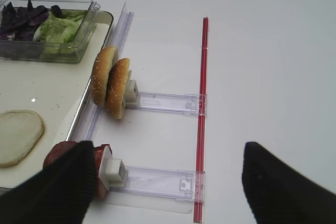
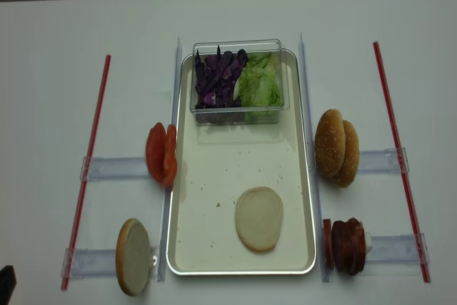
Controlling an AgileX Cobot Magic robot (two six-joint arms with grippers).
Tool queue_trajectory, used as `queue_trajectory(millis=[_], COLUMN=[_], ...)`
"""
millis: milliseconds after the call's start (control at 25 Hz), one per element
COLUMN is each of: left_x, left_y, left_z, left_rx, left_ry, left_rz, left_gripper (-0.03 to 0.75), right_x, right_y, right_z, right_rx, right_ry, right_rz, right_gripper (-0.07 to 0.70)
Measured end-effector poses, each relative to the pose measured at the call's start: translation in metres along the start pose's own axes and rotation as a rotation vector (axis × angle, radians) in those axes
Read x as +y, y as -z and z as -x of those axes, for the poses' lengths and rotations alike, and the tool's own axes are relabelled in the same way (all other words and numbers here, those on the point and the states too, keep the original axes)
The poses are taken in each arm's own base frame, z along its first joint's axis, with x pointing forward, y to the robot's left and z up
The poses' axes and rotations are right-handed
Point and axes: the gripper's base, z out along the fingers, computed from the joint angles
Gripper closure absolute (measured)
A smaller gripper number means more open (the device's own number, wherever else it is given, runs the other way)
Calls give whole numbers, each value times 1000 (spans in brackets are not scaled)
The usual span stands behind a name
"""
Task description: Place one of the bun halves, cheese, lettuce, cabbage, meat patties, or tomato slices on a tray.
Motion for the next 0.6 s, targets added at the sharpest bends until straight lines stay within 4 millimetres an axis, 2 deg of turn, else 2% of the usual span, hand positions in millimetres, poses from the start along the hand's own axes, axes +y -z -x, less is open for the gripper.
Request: queue_trajectory(millis=[600], left_x=[0], left_y=[0], left_z=[0], left_rx=[-2], left_ry=[0], left_rz=[0], left_gripper=[482], right_x=[0], right_y=[0], right_z=[0], right_rx=[0], right_ry=[0], right_rz=[0], right_gripper=[43])
